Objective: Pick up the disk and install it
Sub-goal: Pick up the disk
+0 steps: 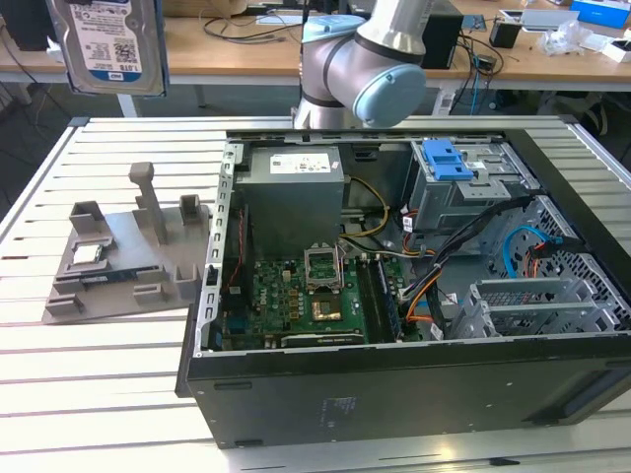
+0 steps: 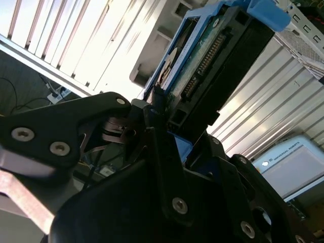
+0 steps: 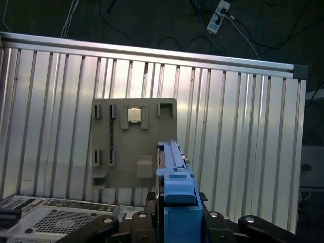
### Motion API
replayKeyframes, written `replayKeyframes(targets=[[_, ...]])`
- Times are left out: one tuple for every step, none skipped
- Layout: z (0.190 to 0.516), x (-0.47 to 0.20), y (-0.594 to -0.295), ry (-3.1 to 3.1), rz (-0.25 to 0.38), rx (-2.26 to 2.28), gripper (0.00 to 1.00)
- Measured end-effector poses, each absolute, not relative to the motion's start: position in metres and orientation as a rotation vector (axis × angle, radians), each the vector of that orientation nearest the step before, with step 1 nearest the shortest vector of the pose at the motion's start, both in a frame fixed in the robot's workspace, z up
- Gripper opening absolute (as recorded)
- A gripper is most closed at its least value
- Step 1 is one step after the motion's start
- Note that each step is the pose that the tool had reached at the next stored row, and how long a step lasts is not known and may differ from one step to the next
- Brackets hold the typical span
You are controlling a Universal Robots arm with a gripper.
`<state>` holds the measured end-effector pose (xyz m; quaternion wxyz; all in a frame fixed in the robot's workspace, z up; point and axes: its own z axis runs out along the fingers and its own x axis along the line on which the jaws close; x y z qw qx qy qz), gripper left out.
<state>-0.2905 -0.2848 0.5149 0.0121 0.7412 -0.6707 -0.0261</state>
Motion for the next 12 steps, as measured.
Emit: replayKeyframes(targets=[[0.515,-0.285,-0.285,-2.090,-0.082,2.311,0.37],[0.515,-0.280,-0.285,-2.090,-0.083,2.310,0.37],[0.515,-0.276,-0.285,-2.090,-0.084,2.310,0.37],[0.515,-0.272,-0.285,-2.090,-0.085,2.310,0.37],[0.515,-0.269,-0.285,-2.091,-0.088,2.311,0.37],[0.515,-0.266,-0.285,-2.093,-0.094,2.313,0.37],[0.515,-0.263,-0.285,-2.094,-0.098,2.315,0.37],[0.515,-0.261,-0.285,-2.095,-0.100,2.316,0.37],[0.515,-0.258,-0.285,-2.095,-0.101,2.316,0.37],[0.515,-0.254,-0.285,-2.095,-0.101,2.315,0.37],[0.515,-0.252,-0.286,-2.095,-0.101,2.314,0.37],[0.514,-0.249,-0.286,-2.094,-0.102,2.314,0.37]])
